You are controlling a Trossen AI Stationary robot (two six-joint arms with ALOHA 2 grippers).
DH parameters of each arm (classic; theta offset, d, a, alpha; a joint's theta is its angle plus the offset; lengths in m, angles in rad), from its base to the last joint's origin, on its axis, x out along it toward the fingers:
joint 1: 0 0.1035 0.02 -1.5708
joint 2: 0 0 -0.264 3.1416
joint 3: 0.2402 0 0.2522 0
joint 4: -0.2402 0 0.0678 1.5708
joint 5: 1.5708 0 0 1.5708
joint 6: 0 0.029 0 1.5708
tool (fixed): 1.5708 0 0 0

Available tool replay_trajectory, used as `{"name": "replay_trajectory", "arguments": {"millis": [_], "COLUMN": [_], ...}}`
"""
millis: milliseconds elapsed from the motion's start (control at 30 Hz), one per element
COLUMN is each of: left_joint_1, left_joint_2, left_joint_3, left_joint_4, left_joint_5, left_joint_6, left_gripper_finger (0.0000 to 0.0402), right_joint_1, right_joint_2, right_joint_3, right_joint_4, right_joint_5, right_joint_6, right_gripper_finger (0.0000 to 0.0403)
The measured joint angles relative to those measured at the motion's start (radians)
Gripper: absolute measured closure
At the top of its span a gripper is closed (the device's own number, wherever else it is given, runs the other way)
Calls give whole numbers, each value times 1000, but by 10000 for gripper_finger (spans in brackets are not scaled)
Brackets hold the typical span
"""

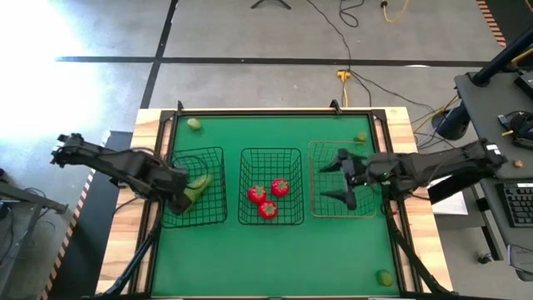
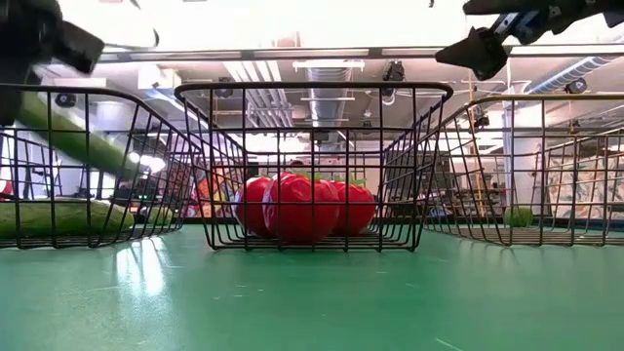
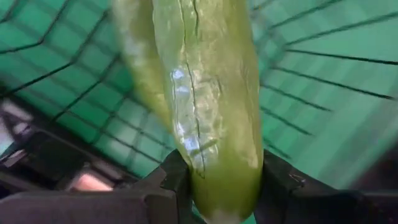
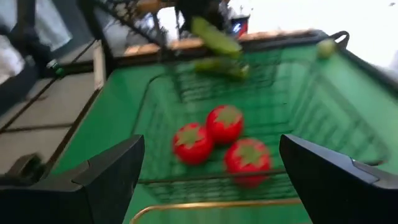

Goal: Sort produce into baskets
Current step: Put the cucumber into the left black wire basket, then put the top right lime into the gold wire basket

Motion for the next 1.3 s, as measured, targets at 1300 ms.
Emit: {"name": "replay_trajectory", "arguments": {"millis": [1300], "left_joint_1": [-570], "left_joint_2": [150], "left_joint_3": [213], "left_joint_4": [536], "left_joint_5": [-981], "left_joint_6": [422], "left_gripper_finger": [155], "right_joint_1": [-877], "right_joint_2": [416], "right_joint_3": [671], "right_joint_4": [-1154], "right_joint_5": [149], "right_joint_6": [546], "right_gripper_finger": [37]}}
